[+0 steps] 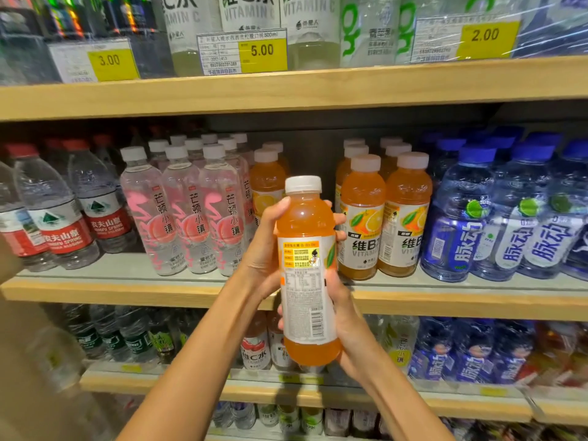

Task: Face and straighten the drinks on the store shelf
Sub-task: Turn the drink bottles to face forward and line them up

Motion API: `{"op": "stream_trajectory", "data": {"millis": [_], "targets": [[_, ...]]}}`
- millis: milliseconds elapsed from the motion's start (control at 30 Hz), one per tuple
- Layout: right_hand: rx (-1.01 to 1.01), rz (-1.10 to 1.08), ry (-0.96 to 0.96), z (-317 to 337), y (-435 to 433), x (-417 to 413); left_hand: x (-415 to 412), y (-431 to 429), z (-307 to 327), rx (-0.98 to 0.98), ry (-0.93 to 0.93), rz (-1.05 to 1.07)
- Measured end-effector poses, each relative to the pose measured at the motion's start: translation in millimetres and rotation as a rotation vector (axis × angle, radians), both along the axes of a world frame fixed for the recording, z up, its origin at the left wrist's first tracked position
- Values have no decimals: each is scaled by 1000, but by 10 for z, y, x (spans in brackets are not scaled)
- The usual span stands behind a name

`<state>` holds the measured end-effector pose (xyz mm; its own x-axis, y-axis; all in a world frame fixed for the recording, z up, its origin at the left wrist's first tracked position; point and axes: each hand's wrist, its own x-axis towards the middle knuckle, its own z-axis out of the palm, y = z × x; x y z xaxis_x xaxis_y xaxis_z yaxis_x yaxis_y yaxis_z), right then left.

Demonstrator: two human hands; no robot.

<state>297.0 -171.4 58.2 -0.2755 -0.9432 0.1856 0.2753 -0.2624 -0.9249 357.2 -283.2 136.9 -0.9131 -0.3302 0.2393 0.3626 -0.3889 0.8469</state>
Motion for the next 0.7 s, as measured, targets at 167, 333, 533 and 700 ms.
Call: {"op": "stream_trajectory", "data": {"millis": [167, 333, 533, 700], "targets": [[-66, -315, 233, 77, 44, -82, 63, 126, -101, -316, -127, 481], [-35, -575, 463, 79, 5, -8, -17, 211, -92, -306, -101, 615], [-35, -569, 455, 103, -99, 53, -33, 36, -51, -222, -95, 589], [29, 27, -41, 261, -167, 10, 44, -237, 83, 154, 6, 79]]}}
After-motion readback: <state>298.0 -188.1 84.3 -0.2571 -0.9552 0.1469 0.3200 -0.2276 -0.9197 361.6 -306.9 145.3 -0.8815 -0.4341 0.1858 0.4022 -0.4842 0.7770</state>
